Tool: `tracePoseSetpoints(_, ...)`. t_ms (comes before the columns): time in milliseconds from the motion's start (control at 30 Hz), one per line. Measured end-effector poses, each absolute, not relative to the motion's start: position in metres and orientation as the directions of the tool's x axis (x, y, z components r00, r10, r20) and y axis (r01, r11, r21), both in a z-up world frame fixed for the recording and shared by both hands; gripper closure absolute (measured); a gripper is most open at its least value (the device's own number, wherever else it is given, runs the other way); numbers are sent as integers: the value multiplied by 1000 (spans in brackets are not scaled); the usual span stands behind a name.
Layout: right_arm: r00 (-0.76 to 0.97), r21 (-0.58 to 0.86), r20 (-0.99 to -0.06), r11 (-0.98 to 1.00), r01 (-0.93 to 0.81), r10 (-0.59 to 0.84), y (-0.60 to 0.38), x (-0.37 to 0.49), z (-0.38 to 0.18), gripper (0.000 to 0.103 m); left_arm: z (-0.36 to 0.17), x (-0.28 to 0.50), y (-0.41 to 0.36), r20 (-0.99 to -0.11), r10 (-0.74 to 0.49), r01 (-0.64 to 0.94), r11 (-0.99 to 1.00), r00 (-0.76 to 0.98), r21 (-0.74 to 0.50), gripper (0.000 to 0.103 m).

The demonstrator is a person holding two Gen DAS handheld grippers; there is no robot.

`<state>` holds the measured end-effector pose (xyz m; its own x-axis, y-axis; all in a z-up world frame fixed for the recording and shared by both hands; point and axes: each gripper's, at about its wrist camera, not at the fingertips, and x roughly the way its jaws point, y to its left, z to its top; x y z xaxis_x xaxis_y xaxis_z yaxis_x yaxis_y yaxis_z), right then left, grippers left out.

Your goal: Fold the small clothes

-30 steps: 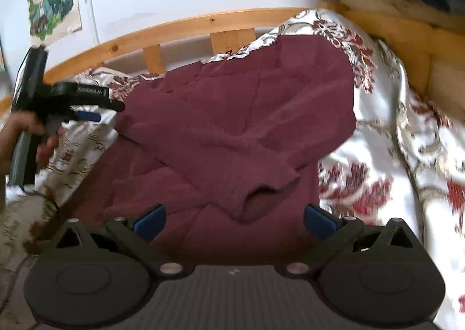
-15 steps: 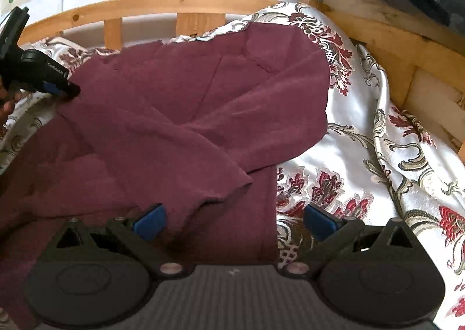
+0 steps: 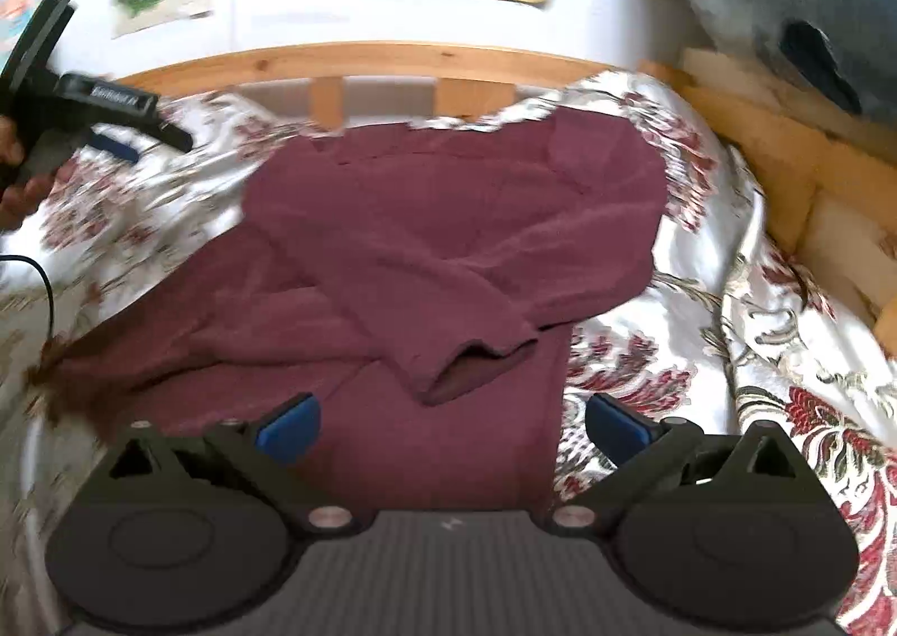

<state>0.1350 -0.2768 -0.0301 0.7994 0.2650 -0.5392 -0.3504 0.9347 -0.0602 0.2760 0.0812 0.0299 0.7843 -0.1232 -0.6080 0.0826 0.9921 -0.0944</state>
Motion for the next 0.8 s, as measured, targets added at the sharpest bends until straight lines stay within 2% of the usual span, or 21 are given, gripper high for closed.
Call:
tracePoseSetpoints(267,732,-151,-599,852,-501,324,-260,98,-30,0,45,196,66,-625,-173,331,932,761,145,1)
tracePoseSetpoints(400,718,-221,-629,817,-532,297,-257,82,-40,0,35,169,53,-625,-202,431,870,754,238,1)
tracePoseSetpoints(533,726,-318,-642,775,-546,248,-255,66,-52,0,15,152,34,-671,-228,534,794,706,292,1)
tracePoseSetpoints(700,781,-495,-611,710,-501,125,-254,57,-67,0,-14,137,8,-727,-237,654,664,644,363,1)
tracePoseSetpoints(800,787,-524,-611,700,-486,88,-259,59,-72,0,-34,129,-2,-753,-221,699,593,619,400,1)
